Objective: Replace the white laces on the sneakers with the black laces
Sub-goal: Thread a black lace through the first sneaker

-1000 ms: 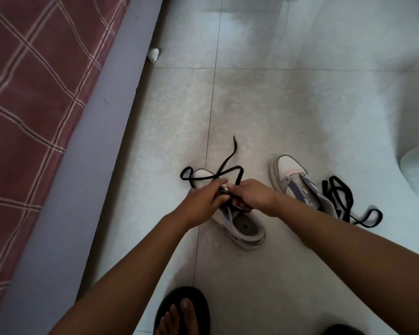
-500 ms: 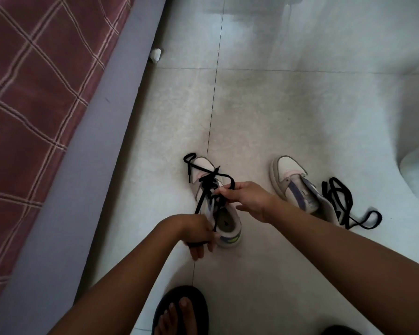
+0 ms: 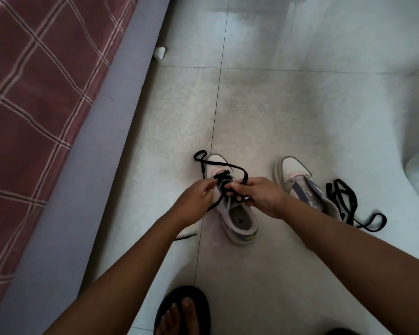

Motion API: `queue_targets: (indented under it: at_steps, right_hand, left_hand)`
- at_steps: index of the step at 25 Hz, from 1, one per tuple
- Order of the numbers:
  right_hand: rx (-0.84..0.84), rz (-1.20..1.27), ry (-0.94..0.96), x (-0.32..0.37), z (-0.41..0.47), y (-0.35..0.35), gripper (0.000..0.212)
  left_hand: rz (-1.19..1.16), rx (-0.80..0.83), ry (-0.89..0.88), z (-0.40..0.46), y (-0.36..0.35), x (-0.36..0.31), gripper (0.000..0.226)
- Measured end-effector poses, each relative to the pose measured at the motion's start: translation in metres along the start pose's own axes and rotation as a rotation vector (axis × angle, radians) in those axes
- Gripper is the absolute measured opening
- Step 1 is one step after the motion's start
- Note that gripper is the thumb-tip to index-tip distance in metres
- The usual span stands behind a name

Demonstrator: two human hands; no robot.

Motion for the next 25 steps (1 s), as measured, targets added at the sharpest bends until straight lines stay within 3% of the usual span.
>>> queue_targets:
  at_steps: [2,5,6,9,11,13,15,18,19,20,23,25]
  right_hand:
    - [0.001,-0.008,0.003,0.0,-0.001,0.001,0.012]
    - [-0.033,0.007,0.015,0.0,-0.002,0.0,0.013]
    - [-0.048,0.039,0.015,0.0,-0.002,-0.001,0.012]
    - [-0.056,0.122,-0.025,-0.001,-0.001,-0.004,0.011]
    - [-0.036,0.042,-0.039,0.003,-0.003,-0.006,0.023]
    - [-0.031,-0.06,-0.013,0.007,-0.003,-0.008,0.025]
    - [-0.066,-0.318,0.072,0.02,-0.008,-0.013,0.019]
    - [-0.173,-1.1,0.373,0.041,-0.024,-0.026,0.009]
    - [-0.189,-1.237,0.462,0.038,-0.03,-0.03,0.012]
    - [-0.207,-1.233,0.492,0.031,-0.036,-0.028,0.015]
    - [-0.327,-0.819,0.368,0.012,-0.043,0.004,0.013]
    - [-0.355,-0.592,0.274,-0.004,-0.041,0.018,0.012]
  left_hand:
    - [-0.083,0.008,-0.115,0.008,-0.009,-0.023,0.028]
    - [-0.096,-0.103,-0.025,0.011,-0.006,-0.01,0.004]
    - [-0.111,-0.103,0.007,0.011,-0.005,-0.003,0.01]
    - [-0.145,0.092,0.018,0.008,-0.014,0.002,0.014]
    - [-0.292,-0.008,-0.022,0.009,-0.004,-0.003,0.01]
    - [-0.564,-0.142,-0.093,0.014,0.004,-0.008,0.022]
    - [-0.62,-0.06,-0.121,0.02,-0.009,-0.021,0.033]
    - [-0.67,0.115,-0.094,0.024,-0.041,-0.026,0.039]
    - [-0.677,0.144,-0.073,0.025,-0.049,-0.023,0.038]
    - [-0.682,0.151,-0.064,0.026,-0.055,-0.019,0.036]
    - [-0.716,0.129,-0.094,0.025,-0.056,-0.013,0.02]
    - [-0.722,0.153,-0.113,0.024,-0.056,-0.016,0.022]
Point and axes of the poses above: each hand's wrist, its own z-axis towards the middle knuckle, its own y-axis out of the back of the hand, x = y × z, the point moved 8 cm from there along z, towards the middle knuckle, and after that the axes turned 12 degrees about x, right-handed, at the moved point
